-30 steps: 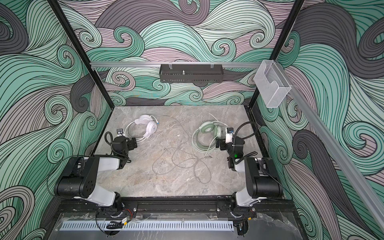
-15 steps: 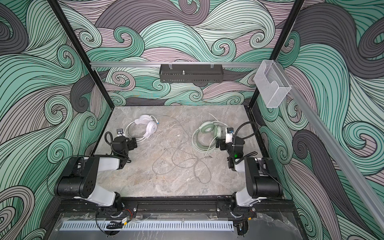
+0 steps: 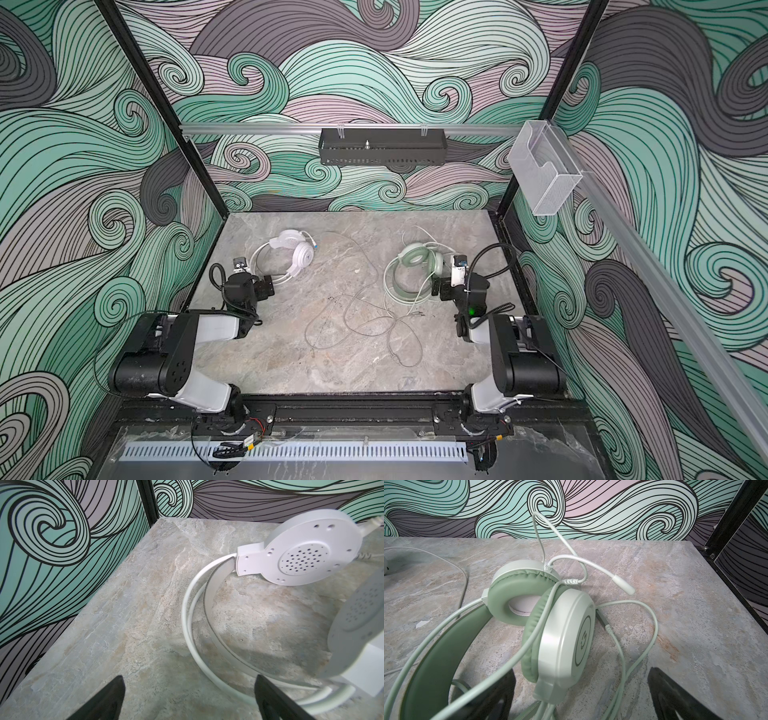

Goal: Wrap the headphones

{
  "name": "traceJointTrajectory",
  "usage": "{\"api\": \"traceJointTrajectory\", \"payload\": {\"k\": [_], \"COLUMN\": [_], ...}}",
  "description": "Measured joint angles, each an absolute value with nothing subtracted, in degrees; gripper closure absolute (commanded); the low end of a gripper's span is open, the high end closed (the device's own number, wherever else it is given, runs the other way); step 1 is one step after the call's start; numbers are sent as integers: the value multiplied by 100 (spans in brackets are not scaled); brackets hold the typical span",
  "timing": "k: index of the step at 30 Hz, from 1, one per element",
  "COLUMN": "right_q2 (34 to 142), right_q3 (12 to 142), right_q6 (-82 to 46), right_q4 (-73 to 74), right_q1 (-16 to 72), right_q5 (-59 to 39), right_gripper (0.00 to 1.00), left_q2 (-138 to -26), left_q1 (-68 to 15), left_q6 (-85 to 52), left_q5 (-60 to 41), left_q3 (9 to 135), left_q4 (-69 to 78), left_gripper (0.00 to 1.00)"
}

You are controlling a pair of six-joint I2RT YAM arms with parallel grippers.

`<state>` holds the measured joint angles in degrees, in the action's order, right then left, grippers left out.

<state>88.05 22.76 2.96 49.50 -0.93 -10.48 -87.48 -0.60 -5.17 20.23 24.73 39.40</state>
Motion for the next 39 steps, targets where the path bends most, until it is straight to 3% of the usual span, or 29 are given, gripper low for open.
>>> {"api": "traceJointTrajectory", "payload": {"k": [24,32,39], "right_q2": [8676,8047,7581], "right_q3": [2279,2451,3343], "right_q6": [113,89,-23], "right_q4": [4668,3946,2635], "right_q1": [-60,8,410], "right_q5": [-226,21,454], "right_gripper": [0,1,0], "left_q2": [-8663,-7878,-6943], "left_q1": [30,38,40], "left_q6": [-508,-545,-871], "left_q5": [1723,1634,1636], "left_q3": [2727,2893,2961], "left_q4": [3422,2659,1632], "left_gripper": [1,1,1]}}
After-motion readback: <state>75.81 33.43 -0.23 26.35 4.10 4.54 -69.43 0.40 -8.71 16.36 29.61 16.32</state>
